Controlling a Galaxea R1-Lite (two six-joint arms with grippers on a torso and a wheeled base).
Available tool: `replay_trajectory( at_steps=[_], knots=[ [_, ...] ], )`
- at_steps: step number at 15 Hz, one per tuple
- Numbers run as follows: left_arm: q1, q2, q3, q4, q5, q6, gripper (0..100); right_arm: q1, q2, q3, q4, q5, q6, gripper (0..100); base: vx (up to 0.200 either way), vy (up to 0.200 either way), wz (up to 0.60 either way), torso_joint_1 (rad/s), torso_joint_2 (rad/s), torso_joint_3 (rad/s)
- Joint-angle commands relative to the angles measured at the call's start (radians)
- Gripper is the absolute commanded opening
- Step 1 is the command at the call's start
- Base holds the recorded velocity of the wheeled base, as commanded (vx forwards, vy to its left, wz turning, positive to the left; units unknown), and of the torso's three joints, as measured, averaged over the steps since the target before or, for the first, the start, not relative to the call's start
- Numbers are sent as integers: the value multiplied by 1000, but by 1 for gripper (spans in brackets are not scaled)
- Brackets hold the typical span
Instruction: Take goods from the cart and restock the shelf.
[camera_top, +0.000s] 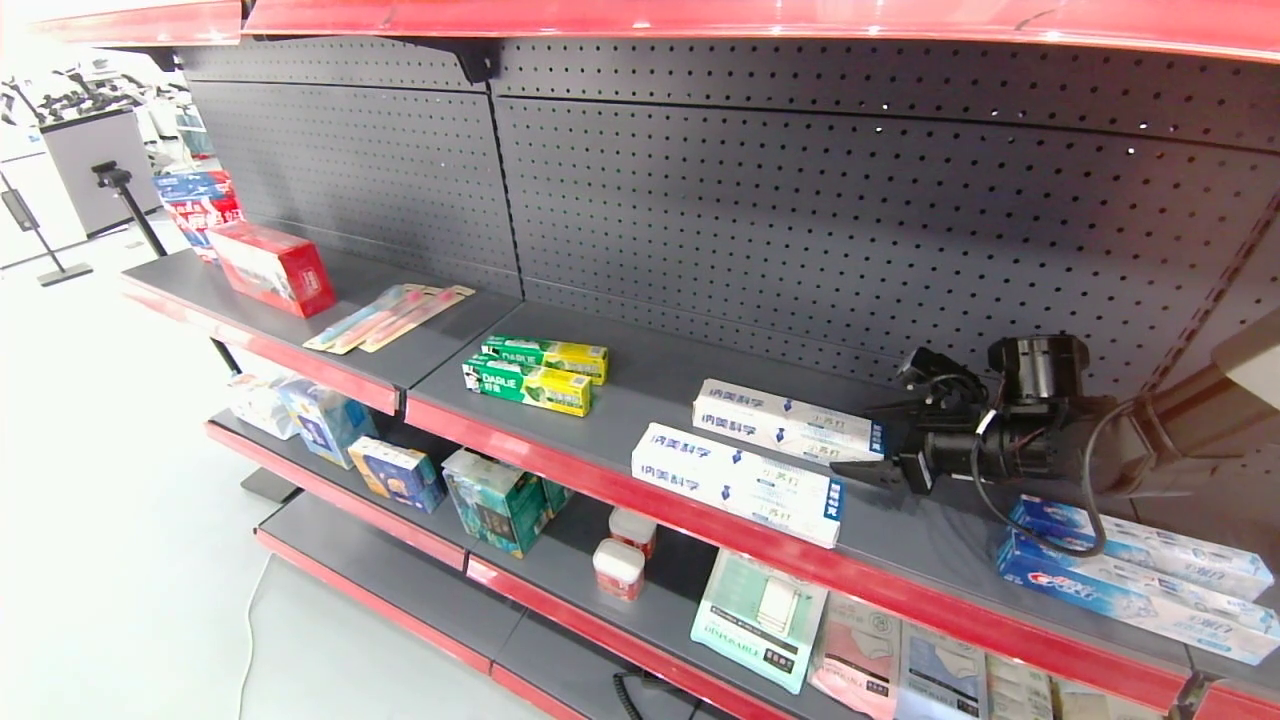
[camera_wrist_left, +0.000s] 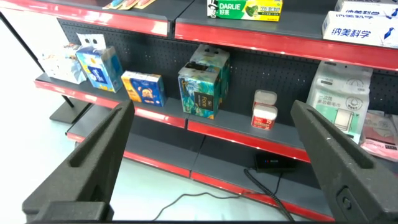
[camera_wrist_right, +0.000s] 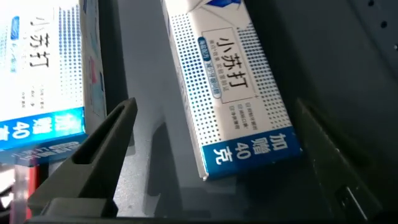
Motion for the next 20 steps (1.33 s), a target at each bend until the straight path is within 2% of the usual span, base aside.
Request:
replay_trajectory(
  at_steps=[1,6,12,18,20],
  knots=[
    [0,1,0,0,0,1,100,-3,-16,4,0,0,3,100,0,0,0,0,0,0],
    [0,1,0,0,0,-1,100,-9,-27,22,0,-6,5,100,0,0,0,0,0,0],
    [0,1,0,0,0,1,100,-35,-158,126,0,-34,121,100,0,0,0,0,0,0],
    [0,1,0,0,0,1,100,-55,-408,309,0,-134,248,100,0,0,0,0,0,0],
    [0,1,0,0,0,1,100,-46,-470,341,-2,-212,302,100,0,0,0,0,0,0]
  ],
)
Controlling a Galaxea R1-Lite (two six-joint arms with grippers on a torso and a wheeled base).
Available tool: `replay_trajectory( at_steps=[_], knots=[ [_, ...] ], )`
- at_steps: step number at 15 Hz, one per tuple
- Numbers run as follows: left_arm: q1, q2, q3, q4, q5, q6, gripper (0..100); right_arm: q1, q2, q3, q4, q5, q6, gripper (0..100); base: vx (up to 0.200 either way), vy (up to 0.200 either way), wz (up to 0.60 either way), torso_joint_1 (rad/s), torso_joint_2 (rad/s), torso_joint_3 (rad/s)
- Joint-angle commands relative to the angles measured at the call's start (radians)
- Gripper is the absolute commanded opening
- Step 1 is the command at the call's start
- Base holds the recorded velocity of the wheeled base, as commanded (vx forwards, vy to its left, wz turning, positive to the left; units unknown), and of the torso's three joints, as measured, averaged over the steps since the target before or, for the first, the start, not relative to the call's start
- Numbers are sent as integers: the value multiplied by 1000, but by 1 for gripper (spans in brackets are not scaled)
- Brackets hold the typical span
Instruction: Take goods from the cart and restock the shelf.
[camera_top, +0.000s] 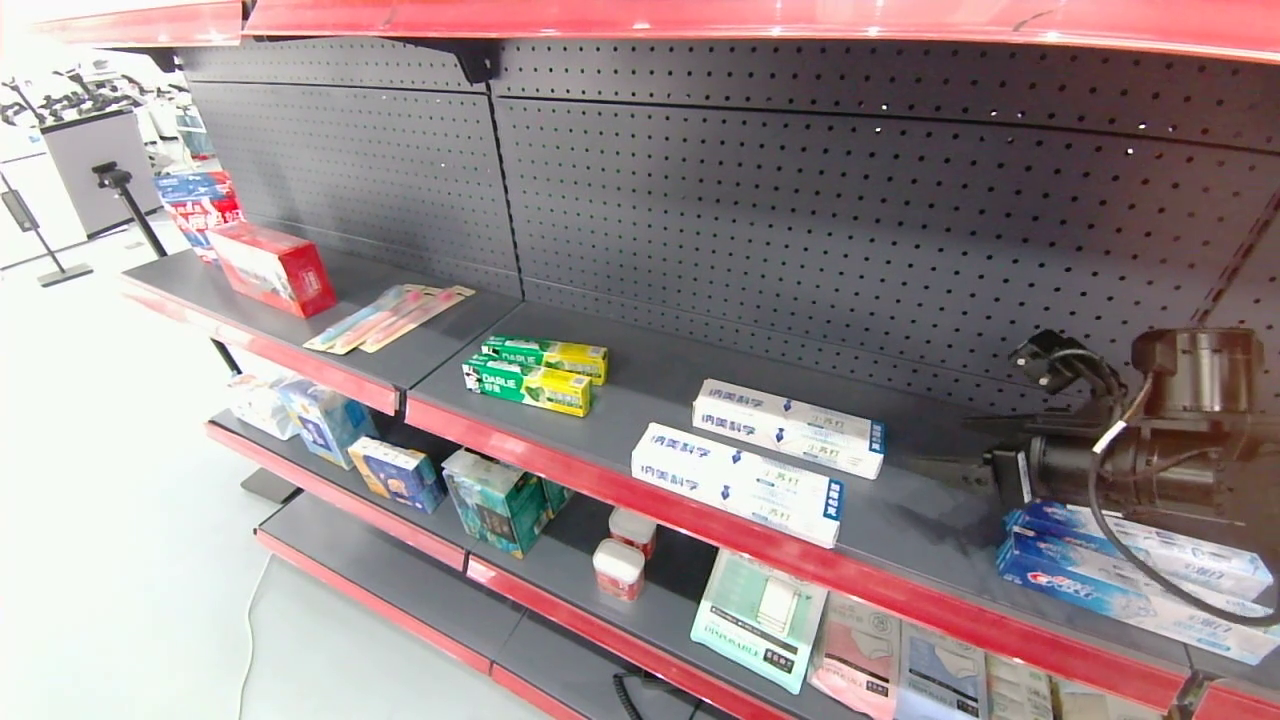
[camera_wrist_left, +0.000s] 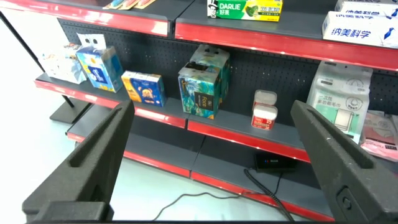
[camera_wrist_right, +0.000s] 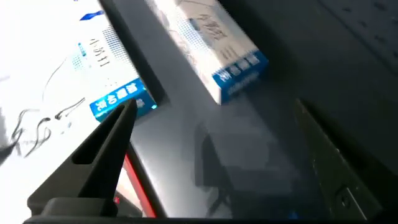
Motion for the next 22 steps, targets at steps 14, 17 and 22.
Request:
replay_trajectory(
  at_steps=[14,17,22],
  knots=[
    [0,1,0,0,1,-1,100,55,218,-105,-114,-326,33,100,0,0,0,0,0,0],
    [0,1,0,0,1,-1,100,24,224,-114,-113,-323,26,100,0,0,0,0,0,0],
    [0,1,0,0,1,-1,100,13,235,-119,-113,-322,26,100,0,0,0,0,0,0]
  ],
)
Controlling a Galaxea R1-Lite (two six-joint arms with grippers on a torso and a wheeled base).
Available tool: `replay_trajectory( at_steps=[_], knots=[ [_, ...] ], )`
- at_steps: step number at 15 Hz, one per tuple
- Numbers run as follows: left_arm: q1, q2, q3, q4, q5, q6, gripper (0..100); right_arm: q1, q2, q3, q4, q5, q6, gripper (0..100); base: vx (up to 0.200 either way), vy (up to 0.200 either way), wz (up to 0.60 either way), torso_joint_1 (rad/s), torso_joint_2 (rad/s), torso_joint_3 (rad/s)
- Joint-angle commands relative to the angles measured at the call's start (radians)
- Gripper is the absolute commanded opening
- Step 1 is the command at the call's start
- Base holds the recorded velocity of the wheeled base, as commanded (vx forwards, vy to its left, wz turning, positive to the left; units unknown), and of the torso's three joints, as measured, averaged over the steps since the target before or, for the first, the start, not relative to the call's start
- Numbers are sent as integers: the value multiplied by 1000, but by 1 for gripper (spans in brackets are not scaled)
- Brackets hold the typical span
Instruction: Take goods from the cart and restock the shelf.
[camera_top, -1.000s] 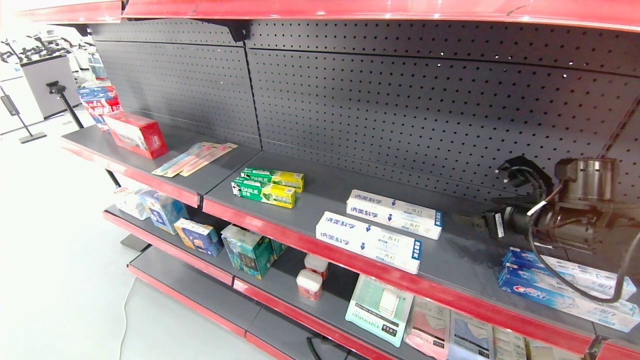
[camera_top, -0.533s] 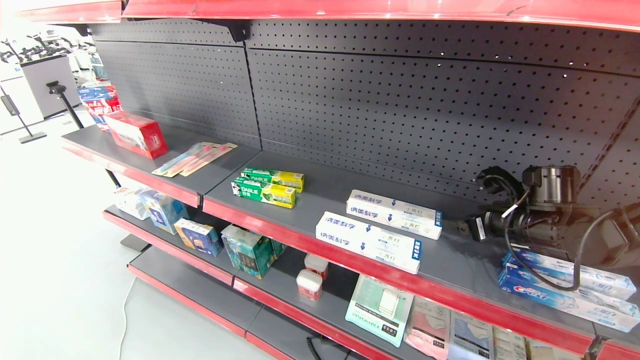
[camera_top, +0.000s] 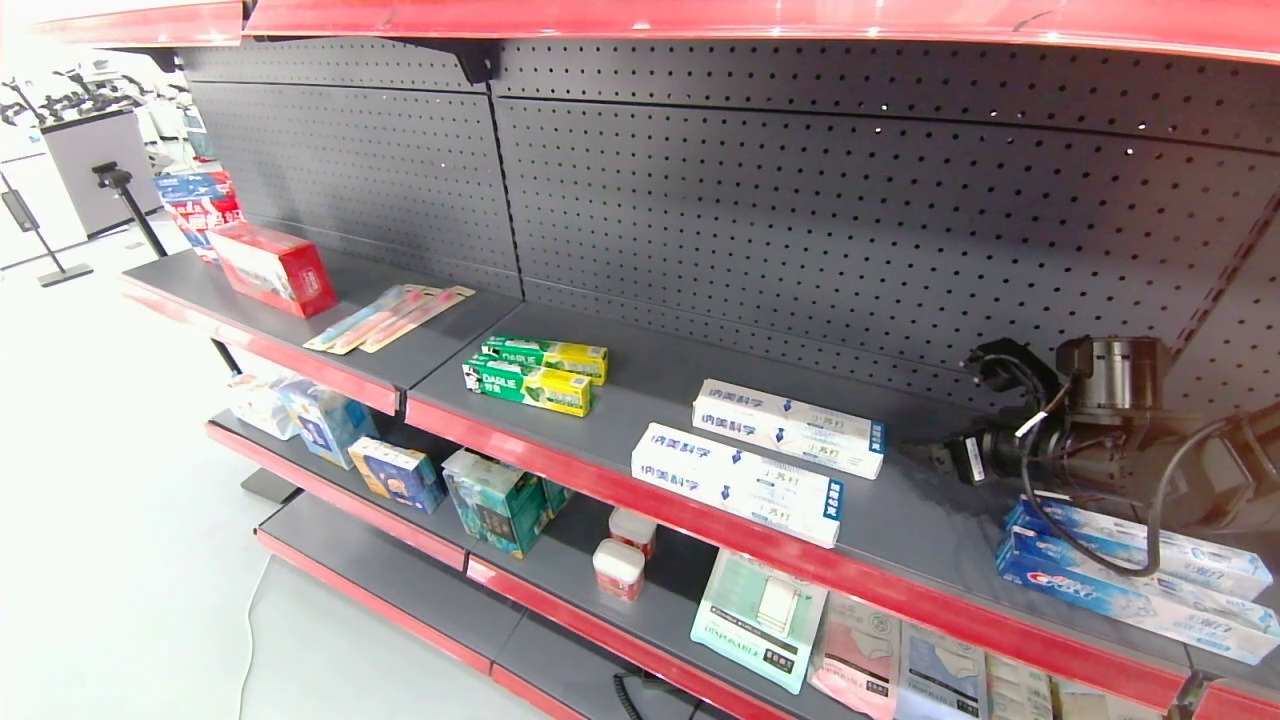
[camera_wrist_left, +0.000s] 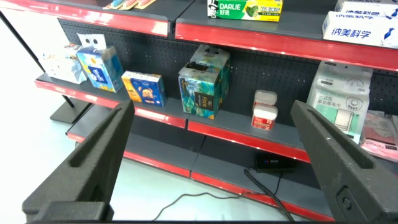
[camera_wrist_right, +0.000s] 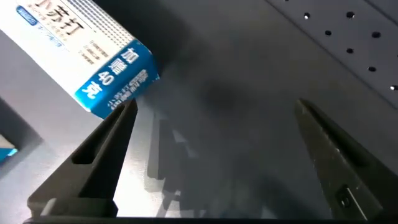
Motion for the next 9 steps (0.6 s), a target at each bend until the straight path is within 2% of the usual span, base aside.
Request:
replay_trajectory(
  at_steps=[1,9],
  knots=[
    [0,1,0,0,1,-1,100,4,15,-1,0,1,-1,100,0,0,0,0,0,0],
    [0,1,0,0,1,-1,100,41,26,0,0,1,10,100,0,0,0,0,0,0]
  ],
)
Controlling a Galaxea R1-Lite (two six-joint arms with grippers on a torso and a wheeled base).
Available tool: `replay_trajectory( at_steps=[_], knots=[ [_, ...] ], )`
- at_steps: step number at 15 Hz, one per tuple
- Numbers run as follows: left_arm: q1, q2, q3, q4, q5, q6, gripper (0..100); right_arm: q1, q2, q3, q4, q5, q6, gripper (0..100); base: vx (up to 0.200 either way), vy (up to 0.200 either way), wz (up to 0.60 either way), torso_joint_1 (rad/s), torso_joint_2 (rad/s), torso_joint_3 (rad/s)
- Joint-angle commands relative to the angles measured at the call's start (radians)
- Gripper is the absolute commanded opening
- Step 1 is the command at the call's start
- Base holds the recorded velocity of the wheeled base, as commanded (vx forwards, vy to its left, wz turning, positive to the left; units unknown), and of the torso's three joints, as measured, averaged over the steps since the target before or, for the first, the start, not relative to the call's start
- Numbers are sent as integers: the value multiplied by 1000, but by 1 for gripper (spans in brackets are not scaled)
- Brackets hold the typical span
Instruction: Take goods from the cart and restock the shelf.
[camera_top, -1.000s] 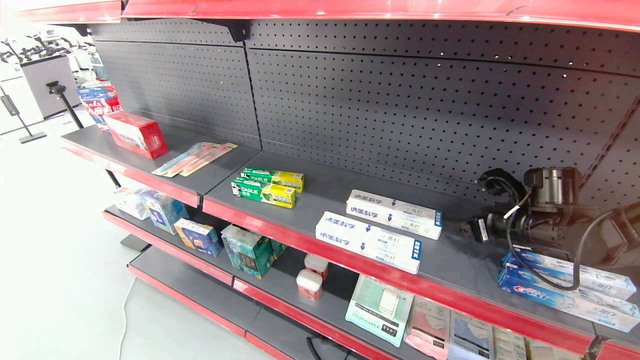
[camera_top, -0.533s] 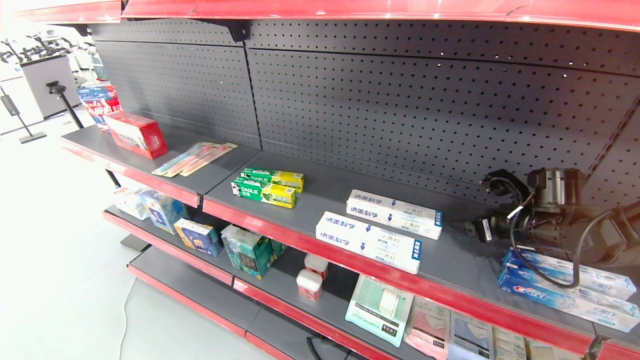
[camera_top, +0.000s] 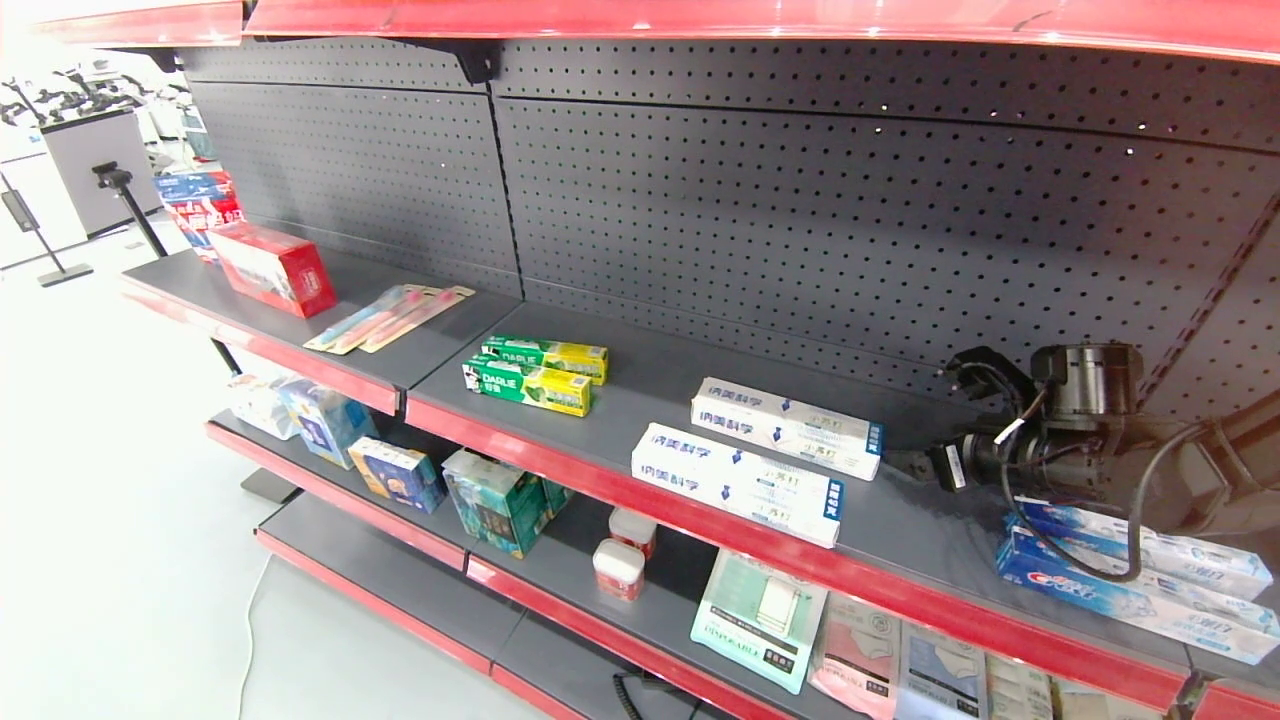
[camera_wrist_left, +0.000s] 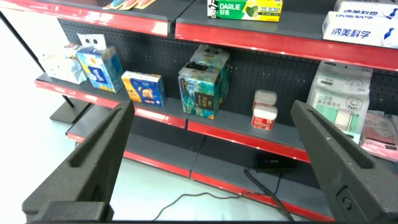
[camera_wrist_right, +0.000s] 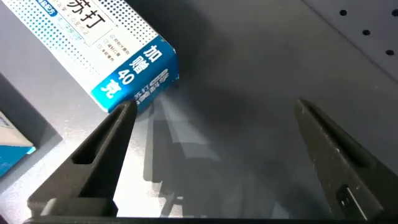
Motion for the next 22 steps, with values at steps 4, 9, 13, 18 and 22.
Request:
replay_trajectory(
  at_steps=[4,9,13,18,22],
  knots=[
    [0,1,0,0,0,-1,100,10,3,-8,0,1,-4,100,0,0,0,0,0,0],
    [0,1,0,0,0,-1,100,1,-83,24,1,1,-2,100,0,0,0,0,0,0],
    [0,1,0,0,0,-1,100,-4,-339,195,10,1,27,100,0,0,0,0,0,0],
    [0,1,0,0,0,-1,100,-16,-784,371,119,7,95,100,0,0,0,0,0,0],
    [0,1,0,0,0,-1,100,-53,-1364,475,490,93,170,100,0,0,0,0,0,0]
  ],
)
